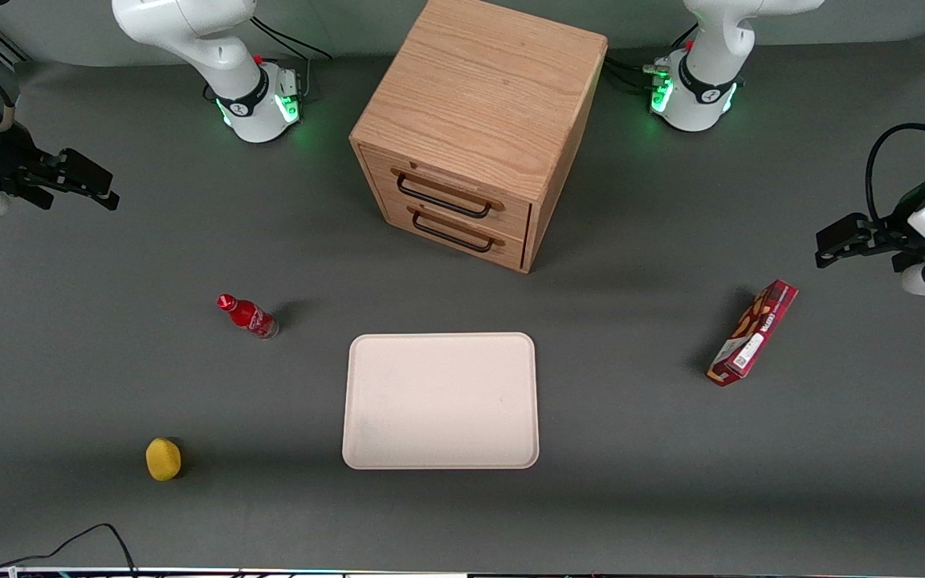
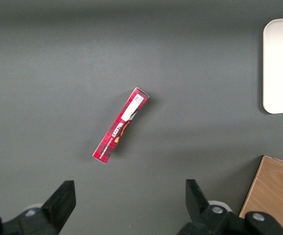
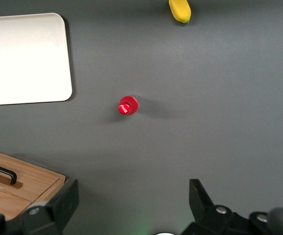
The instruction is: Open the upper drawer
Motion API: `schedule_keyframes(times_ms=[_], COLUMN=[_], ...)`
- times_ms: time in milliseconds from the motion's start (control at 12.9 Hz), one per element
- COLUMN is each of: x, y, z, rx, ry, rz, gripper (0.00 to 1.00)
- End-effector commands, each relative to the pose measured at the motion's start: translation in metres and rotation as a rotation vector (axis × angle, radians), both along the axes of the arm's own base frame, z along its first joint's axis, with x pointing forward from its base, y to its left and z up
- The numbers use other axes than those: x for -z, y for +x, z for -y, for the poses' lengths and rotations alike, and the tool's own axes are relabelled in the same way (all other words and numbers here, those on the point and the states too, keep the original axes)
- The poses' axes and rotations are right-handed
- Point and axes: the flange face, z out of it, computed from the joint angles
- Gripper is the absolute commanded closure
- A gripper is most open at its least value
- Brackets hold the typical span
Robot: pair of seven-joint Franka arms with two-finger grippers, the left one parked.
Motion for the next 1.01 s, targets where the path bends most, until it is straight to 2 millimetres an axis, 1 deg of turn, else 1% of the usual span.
schedule_keyframes(times_ms=[0,389,467,544,700,778,856,933], x=[-0.005,-0.005,-0.009,-0.018,-0.018,-0.014,-0.013,-0.012], y=[0.003,0.001,-0.003,-0.002,0.002,0.005,0.003,0.0], z=[0.002,0.001,-0.002,-0.013,-0.023,-0.036,-0.059,-0.078], rx=[-0.02,-0.027,-0.083,-0.165,-0.194,-0.22,-0.31,-0.467], ry=[-0.02,-0.011,-0.005,-0.003,0.006,0.021,0.023,0.024], rz=[-0.003,-0.025,-0.027,-0.01,-0.014,-0.023,-0.028,-0.027], gripper=[0.0,0.0,0.0,0.0,0.0,0.0,0.0,0.0])
